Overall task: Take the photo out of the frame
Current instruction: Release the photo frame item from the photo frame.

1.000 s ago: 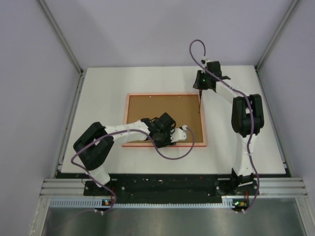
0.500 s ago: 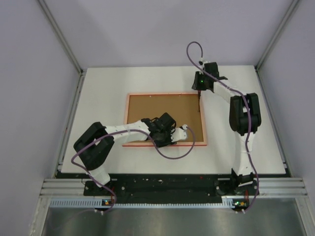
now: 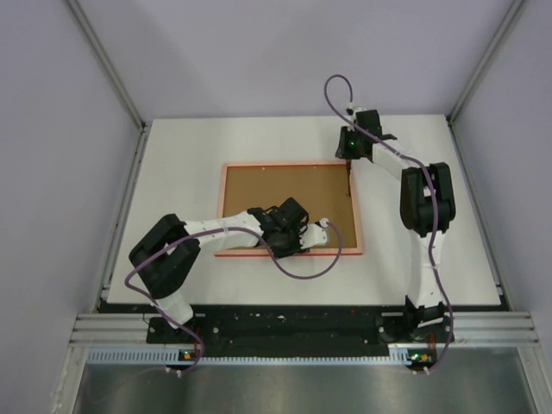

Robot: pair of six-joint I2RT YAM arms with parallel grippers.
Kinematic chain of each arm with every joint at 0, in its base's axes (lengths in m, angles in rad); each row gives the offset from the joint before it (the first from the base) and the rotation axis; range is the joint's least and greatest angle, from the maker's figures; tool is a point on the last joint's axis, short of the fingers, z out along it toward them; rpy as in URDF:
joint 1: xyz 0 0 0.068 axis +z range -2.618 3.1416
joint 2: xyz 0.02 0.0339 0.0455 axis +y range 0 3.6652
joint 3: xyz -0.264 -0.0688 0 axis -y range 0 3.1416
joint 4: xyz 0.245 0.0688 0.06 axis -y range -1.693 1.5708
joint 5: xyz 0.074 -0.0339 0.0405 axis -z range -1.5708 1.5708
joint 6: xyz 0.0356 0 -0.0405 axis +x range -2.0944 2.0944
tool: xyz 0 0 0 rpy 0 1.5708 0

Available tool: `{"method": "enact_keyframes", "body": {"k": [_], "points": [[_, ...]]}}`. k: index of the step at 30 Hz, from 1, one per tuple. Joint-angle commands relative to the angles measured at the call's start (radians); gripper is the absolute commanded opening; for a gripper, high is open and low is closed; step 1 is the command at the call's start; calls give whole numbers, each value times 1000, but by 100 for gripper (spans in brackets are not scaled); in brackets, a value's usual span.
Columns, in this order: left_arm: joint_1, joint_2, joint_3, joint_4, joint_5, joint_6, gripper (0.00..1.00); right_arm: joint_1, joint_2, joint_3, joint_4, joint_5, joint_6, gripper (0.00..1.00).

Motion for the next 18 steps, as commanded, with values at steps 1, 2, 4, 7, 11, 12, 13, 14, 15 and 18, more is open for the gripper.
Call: {"method": "enact_keyframes", "body": {"k": [1,2,4,7,11,12,13,14,15,18], "points": [[0,12,-15,12,-1,-18,43,8,5,85,15,0,-14,0],[0,12,-15,11,1,-18,44,8,6,88,13,0,-15,0],[-1,14,-15,7,2,-18,44,8,8,94,12,-7,-12,0],[-1,18,-14,7,2,-16,43,9,9,102,10,-9,-11,0],[-1,19,-12,7,-1,-21,43,9,14,115,-7,-10,-23,0],[-3,18,-14,7,-2,-21,43,8,17,123,-20,-10,-27,0],[-1,18,-14,7,-4,-22,43,8,18,131,-31,-12,-35,0],[-3,18,-14,7,-5,-22,43,8,24,134,-39,-13,-44,0],[-1,20,-15,9,-10,-24,43,8,26,137,-50,-16,-50,0],[-1,18,-15,9,-15,-27,43,8,44,163,-89,-26,-67,0]]}}
